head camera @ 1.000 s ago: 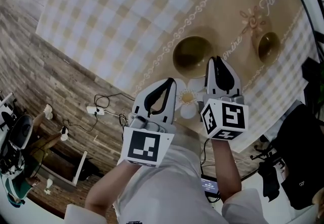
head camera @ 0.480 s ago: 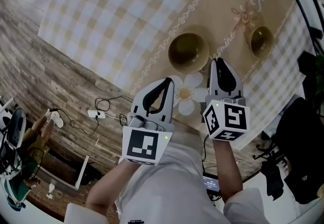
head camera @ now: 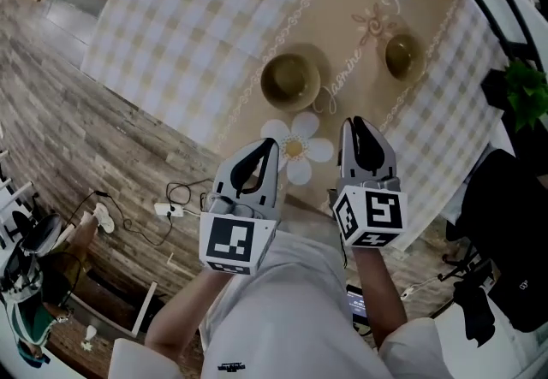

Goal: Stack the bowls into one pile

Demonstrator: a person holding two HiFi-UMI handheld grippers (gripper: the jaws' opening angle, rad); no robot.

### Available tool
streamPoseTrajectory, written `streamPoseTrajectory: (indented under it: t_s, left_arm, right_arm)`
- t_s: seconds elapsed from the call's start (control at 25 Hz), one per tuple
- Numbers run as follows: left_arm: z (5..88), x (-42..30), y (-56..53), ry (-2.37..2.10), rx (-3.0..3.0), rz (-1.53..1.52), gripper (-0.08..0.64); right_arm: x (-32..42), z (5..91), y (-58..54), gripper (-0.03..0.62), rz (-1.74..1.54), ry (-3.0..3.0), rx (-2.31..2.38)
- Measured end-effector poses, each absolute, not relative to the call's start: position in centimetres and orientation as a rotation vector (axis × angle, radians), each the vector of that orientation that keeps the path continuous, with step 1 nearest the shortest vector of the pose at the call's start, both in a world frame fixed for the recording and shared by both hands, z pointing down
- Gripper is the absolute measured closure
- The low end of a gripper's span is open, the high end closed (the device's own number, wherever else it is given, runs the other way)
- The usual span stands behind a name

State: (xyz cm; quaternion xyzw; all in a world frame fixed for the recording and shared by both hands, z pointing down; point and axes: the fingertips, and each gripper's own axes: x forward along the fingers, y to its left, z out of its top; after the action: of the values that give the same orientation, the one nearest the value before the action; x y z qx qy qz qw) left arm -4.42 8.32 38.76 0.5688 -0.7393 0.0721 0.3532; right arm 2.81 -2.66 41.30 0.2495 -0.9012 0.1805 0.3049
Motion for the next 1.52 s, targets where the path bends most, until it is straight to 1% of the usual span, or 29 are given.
streamPoseTrajectory:
  t_s: [0.28, 0.44, 0.64, 0.72, 0.92, 1.12, 1.28, 1.44, 1.52]
  left_arm:
    - [33.5, 0.6, 8.4, -1.955, 1.463, 0.195, 0.541]
    - [30.9, 0.7, 6.4, -1.964, 1.56, 0.195, 0.541]
    - [30.1, -0.1, 5.3, -1.856, 1.723, 0.246, 0.541]
    - [30.4, -2.5, 5.5, -1.812, 1.767, 0.244, 0.541]
    - [30.6, -10.5, 8.2, -1.691, 1.888, 0.25, 0.541]
    - [31.0, -16.0, 11.7, -1.499, 2.022, 0.287, 0.541]
    - [30.9, -17.2, 12.0, -1.423, 2.077, 0.314, 0.541]
    - [31.4, -15.5, 11.2, -1.374, 2.108, 0.351, 0.541]
    - [31.9, -14.8, 11.0, -1.338, 2.118, 0.391, 0.541]
  right_arm:
    - [7.3, 35.6, -0.8, 0.551, 0.477, -2.492, 0.565]
    - [8.9, 34.0, -1.1, 0.551, 0.474, -2.499, 0.612]
    - [11.5, 35.1, -0.6, 0.551, 0.538, -2.414, 0.808]
    - [9.9, 35.6, 0.0, 0.551, 0.558, -2.377, 0.87]
    - [3.3, 34.6, 2.2, 0.551, 0.54, -2.317, 1.058]
    - [-0.6, 33.5, 6.8, 0.551, 0.58, -2.199, 1.306]
    - [-2.6, 33.3, 9.4, 0.551, 0.607, -2.169, 1.346]
    - [-3.1, 34.3, 9.7, 0.551, 0.566, -2.167, 1.306]
    - [-3.6, 35.0, 9.9, 0.551, 0.609, -2.18, 1.296]
